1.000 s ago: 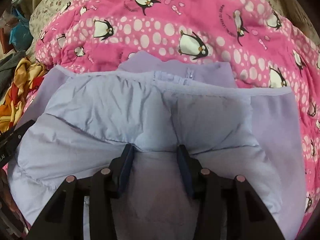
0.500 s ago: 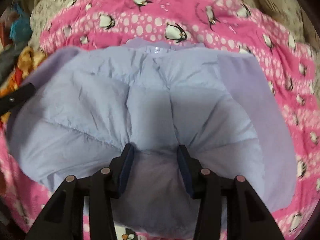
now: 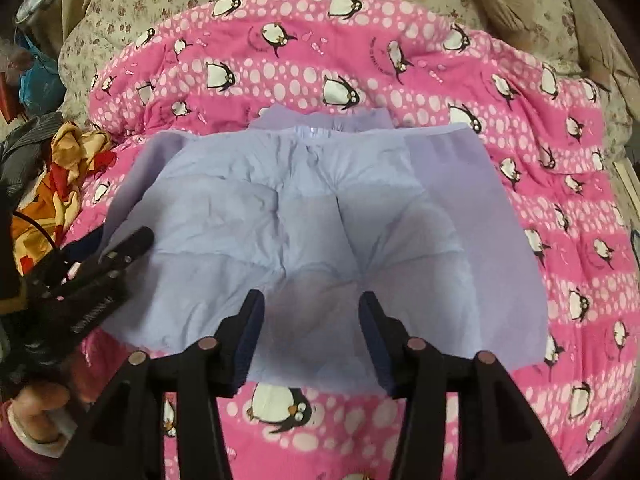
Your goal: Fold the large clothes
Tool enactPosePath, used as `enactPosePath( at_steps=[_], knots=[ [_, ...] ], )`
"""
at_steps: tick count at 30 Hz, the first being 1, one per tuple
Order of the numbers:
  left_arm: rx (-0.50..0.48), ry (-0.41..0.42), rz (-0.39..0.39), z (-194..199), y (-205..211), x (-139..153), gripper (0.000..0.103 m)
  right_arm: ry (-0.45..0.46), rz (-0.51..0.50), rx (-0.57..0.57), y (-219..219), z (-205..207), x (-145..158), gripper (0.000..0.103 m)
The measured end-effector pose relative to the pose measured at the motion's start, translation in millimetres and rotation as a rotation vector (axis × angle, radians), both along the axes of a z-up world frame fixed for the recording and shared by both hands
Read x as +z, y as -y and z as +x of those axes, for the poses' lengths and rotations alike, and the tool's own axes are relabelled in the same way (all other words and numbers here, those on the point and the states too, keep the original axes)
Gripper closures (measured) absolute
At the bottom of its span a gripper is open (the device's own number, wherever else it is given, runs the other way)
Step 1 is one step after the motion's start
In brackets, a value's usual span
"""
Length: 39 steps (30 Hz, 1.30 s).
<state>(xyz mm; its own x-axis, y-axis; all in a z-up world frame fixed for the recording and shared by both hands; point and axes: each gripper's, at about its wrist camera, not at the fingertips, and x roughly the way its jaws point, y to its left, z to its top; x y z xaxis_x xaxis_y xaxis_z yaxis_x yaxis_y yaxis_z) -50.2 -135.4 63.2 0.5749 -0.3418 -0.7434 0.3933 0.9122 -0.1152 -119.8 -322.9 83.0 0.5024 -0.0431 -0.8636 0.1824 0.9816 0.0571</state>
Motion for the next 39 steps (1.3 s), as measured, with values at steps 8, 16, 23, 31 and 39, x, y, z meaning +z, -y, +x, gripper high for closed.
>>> enactPosePath(
  at_steps=[8,16,23,31,39],
  knots=[
    [0.0,0.032,0.026,-3.6,1.0,-7.3,0.07,-0.011,-0.078,0.056,-9.9,31.6,4.5,0.05],
    [0.033,0.005,0.004,7.6,7.9,-11.0,0.059,0.019,0.092,0.036,13.2,73.8,-68.9,0.051],
    [0.031,0.017,0.02,8.6,7.3,-15.5,0.058,0.032,0.092,0.13,17.6,60.9,-59.9,0.051],
    [0.029,0.019,0.016,7.1,6.1,-15.1,0.058,0.078,0.064,0.237,9.0,17.2,-37.2,0.051],
    [0.022,0.023,0.02,6.5,6.9,-15.1,0.058,-0.011,-0.024,0.263,-8.0,28.2,-66.4,0.049]
  ],
)
